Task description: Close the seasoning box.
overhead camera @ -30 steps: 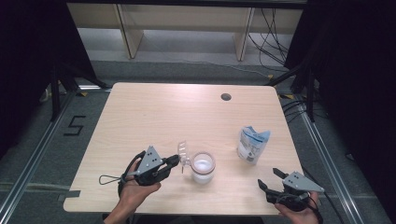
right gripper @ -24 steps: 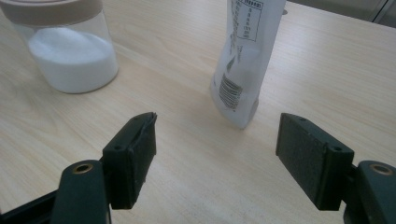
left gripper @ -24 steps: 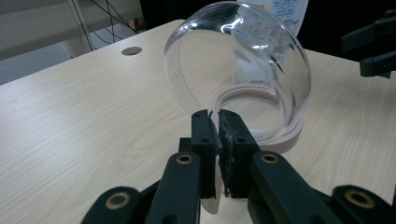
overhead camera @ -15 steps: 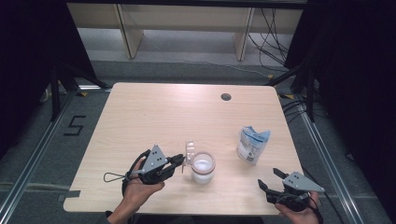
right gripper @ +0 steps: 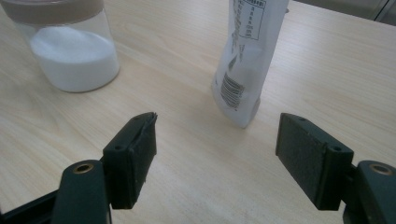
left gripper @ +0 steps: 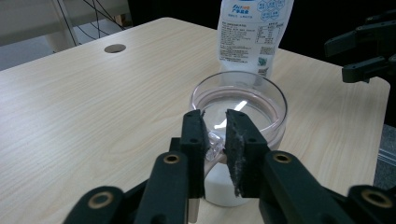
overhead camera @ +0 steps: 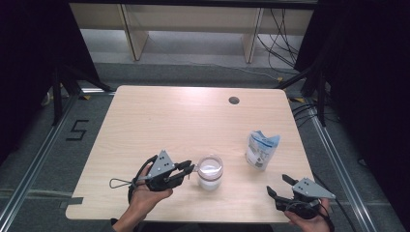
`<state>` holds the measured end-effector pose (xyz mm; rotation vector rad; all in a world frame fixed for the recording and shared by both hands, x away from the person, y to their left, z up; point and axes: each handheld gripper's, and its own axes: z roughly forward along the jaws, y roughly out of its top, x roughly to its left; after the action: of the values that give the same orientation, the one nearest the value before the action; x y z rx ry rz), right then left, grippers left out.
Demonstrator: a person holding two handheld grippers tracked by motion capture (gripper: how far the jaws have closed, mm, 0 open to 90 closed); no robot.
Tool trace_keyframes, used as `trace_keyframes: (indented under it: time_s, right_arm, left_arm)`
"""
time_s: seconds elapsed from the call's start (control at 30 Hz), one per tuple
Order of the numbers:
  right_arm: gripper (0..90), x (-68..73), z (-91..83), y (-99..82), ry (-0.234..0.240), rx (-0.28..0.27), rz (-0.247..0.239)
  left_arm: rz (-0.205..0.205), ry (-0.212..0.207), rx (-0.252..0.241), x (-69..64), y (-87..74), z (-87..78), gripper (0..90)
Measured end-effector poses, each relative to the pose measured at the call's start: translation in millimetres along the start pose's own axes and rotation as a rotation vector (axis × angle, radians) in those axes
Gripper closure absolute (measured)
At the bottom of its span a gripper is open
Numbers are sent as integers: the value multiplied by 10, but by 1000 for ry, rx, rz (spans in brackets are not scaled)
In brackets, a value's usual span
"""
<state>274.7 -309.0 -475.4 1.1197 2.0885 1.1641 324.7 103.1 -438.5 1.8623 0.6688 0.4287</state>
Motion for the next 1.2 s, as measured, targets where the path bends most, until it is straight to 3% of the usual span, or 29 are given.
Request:
trace_keyframes:
  time_s: [0.07, 0.1, 0.17, 0.2, 0.23, 0.27, 0.37, 0.4, 0.47, 0.67, 0.73, 0.77, 0.87, 0.97, 1.07, 1.2]
  right_arm:
    - [298, -8, 6, 0, 10, -1, -8]
    - [298, -12, 7, -2, 10, -2, -2]
    - [298, -34, 20, -5, 17, -3, -21]
    - [298, 5, 4, -11, 6, 13, 35]
    - [298, -33, 14, -10, 8, 4, -1]
    - [298, -37, 21, -11, 17, 0, 1]
    - [298, -18, 12, -9, 13, 10, 16]
    - [297, -32, 24, -9, 22, 6, -14]
    - [297, -28, 23, -10, 21, 5, -12]
    - [293, 3, 6, 6, 35, -6, 0]
    - [292, -8, 14, 13, 13, -29, -50]
    - [292, 26, 7, 10, 28, 0, 3]
    - [290, 1, 23, 11, 35, 4, -24]
    - [282, -1, 28, 11, 25, -6, -20]
    - [277, 7, 25, 12, 24, 0, -14]
    - [264, 6, 27, 10, 31, -6, -11]
  left_arm:
    - [-15, -14, 6, 4, -1, -7, 657]
    - [-34, -31, 3, 15, -5, -15, 647]
    - [-33, -56, 12, 12, -6, -18, 596]
    - [-44, -66, 12, 5, -7, -16, 555]
    - [-50, -72, 14, 6, -7, -18, 502]
    - [-59, -80, 7, 3, -8, -16, 459]
    - [-56, -76, 11, -3, -8, -11, 408]
    - [-59, -78, 6, -5, -11, 0, 366]
    - [-73, -62, 17, -11, -16, 8, 316]
    - [-76, -39, 28, -17, -53, -4, 265]
    - [-75, -37, 27, -17, -62, -8, 258]
    - [-78, -36, 28, -18, -71, -13, 254]
    - [-80, -40, 28, -15, -106, -34, 254]
    - [-91, -22, 34, -1, -150, -53, 255]
    - [-93, -33, 29, -5, -173, -42, 254]
    - [-75, -28, 61, -28, -230, -54, 243]
